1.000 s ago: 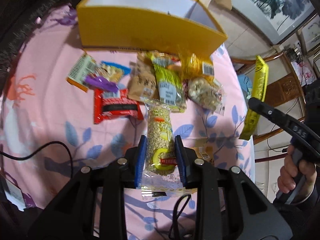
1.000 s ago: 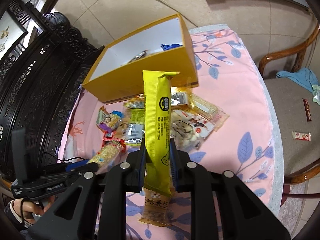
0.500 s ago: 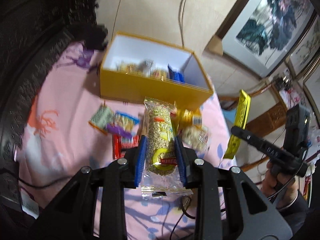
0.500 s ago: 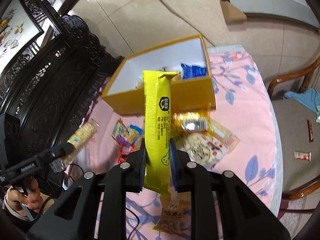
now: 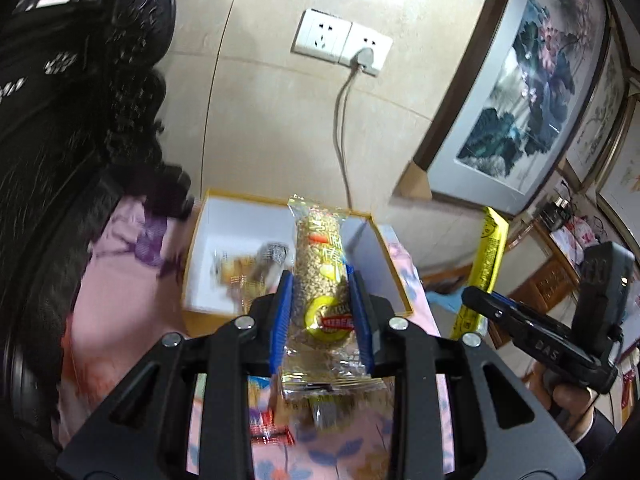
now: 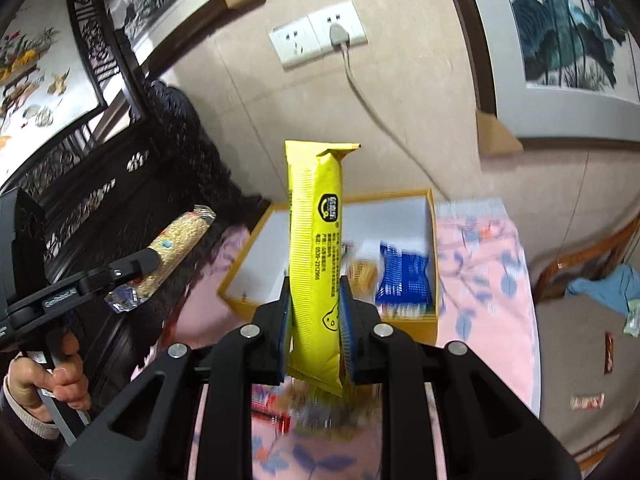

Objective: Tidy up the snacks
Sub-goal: 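Carry both snacks over the yellow box and open both tools to drop them, then grasp the brown paper nut bag with the right tool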

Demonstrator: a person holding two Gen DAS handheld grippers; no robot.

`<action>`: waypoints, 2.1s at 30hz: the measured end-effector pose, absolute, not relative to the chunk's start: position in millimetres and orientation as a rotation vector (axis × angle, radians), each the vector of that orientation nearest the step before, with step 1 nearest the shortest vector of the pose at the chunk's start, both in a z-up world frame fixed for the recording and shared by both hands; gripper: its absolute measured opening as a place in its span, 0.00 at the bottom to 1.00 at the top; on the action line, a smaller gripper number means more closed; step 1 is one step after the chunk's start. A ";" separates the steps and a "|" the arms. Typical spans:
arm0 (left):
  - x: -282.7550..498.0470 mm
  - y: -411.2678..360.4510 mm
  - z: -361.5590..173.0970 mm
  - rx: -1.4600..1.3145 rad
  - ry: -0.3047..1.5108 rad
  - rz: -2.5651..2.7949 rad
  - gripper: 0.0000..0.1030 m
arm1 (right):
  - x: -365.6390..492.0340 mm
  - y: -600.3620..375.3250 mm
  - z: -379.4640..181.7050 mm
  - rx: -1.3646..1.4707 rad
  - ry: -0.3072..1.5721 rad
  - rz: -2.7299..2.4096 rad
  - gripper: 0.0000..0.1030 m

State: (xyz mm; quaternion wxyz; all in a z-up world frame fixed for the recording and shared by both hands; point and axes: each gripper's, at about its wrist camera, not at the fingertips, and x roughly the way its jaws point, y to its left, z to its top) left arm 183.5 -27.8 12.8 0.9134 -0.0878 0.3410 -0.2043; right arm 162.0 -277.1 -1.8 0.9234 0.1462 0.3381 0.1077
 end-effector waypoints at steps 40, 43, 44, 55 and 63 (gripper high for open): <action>167.1 -22.7 -70.7 -0.125 0.874 -0.181 0.93 | 119.2 -322.9 -101.4 0.321 0.926 0.036 0.60; 144.5 -10.6 -88.8 -0.133 0.932 -0.162 0.93 | 91.3 -325.2 -123.5 0.331 1.003 0.017 0.60; 135.9 -5.7 -94.9 -0.128 0.953 -0.155 0.93 | 81.1 -324.5 -130.8 0.336 1.030 0.017 0.60; 93.5 32.5 -104.8 -0.112 0.964 -0.073 0.95 | 24.2 -265.5 -175.9 0.289 1.258 0.182 0.60; 70.7 48.5 -102.9 -0.167 0.976 -0.058 0.95 | 23.1 -230.1 -193.7 0.236 1.337 0.212 0.60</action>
